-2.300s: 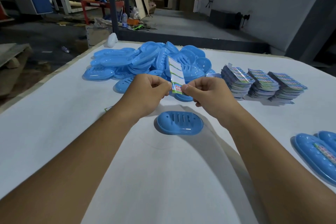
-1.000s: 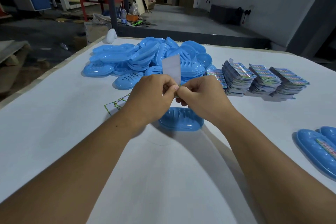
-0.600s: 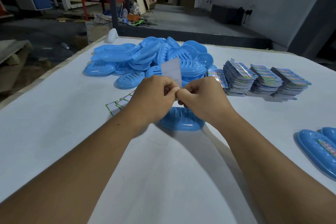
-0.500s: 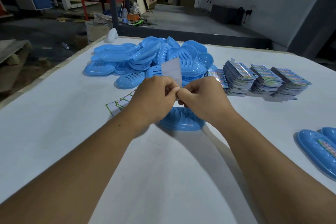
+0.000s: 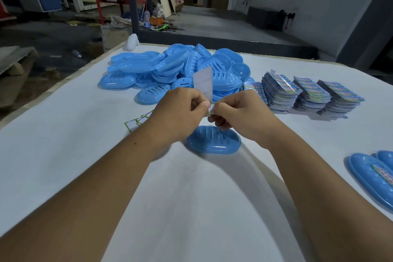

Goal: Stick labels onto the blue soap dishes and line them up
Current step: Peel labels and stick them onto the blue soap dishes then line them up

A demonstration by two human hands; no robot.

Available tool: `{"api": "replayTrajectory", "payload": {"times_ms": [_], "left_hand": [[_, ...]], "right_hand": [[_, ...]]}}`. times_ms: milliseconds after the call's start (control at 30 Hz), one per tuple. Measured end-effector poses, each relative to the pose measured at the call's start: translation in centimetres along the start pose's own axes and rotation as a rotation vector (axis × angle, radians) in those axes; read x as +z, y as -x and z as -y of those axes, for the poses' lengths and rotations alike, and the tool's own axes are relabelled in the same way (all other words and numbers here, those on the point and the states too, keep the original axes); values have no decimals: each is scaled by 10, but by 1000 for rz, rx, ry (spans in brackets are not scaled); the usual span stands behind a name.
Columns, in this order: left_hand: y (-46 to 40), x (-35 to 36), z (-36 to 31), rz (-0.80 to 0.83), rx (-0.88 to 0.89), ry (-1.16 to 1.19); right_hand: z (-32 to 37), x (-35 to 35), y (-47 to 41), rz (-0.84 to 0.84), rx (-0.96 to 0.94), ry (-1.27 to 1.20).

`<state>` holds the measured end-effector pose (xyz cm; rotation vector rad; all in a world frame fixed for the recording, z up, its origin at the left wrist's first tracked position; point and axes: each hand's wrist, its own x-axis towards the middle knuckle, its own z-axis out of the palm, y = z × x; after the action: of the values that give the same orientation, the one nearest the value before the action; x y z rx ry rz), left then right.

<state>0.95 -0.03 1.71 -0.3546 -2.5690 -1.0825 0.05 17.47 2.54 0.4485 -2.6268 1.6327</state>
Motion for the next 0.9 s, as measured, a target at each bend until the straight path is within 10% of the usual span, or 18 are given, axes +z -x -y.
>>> {"api": "replayTrajectory", "payload": {"times_ms": [900], "left_hand": [[-17,-53,41,224,-528,-556]], "right_hand": [[2,-18,-1,-84,349,-79]]}}
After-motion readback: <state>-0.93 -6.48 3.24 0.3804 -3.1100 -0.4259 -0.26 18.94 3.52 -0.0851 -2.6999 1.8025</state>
